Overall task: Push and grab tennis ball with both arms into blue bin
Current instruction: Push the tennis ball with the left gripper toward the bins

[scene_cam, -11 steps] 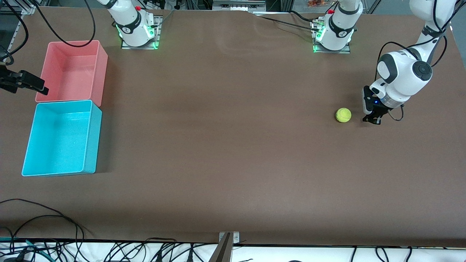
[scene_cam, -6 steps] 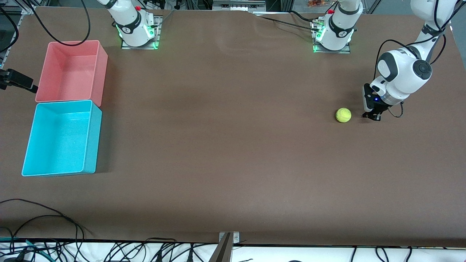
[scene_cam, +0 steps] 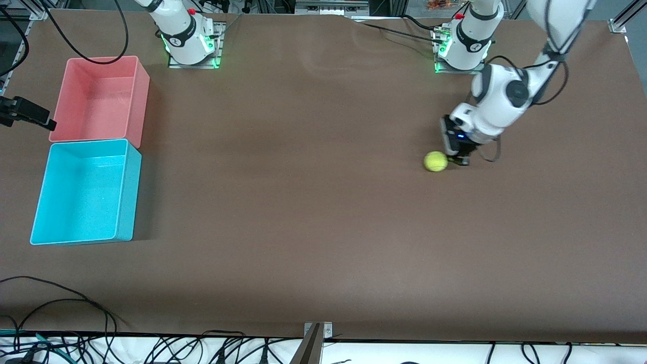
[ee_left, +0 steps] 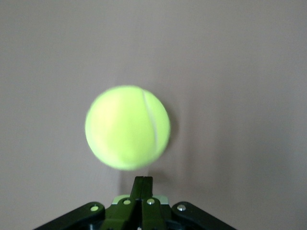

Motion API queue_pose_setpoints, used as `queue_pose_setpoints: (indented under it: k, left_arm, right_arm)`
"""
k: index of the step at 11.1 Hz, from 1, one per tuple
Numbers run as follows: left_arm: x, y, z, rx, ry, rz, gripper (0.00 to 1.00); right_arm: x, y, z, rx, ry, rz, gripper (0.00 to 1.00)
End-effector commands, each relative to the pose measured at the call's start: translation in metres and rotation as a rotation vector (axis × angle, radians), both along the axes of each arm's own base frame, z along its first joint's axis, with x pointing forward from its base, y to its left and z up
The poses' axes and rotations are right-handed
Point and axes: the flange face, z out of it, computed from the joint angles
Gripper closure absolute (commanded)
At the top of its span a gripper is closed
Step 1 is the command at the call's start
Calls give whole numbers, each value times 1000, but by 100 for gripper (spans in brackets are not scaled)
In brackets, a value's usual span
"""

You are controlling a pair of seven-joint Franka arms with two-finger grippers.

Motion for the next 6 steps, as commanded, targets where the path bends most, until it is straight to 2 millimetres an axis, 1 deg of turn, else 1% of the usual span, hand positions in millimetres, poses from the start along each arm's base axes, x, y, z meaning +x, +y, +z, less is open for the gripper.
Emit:
queue_pose_setpoints:
  k: [1,3,4,5,6]
  left_arm:
    - [-12,-63,21,-18,-4,81,100]
    - [-11,-58,26,-3,-16,69,100]
    - [-7,-49,25,17,-25,45,100]
    - [0,-26,25,39,-36,46,100]
    - [8,7,24,68,-46,50,100]
  right_arm:
    - [3,5,3,16,-17,7,0]
    - [5,6,2,17,-20,7,0]
    - [7,7,-1,16,-19,8,0]
    - [9,13,-4,15,-12,18,0]
    - [9,22,-4,13,-10,35,0]
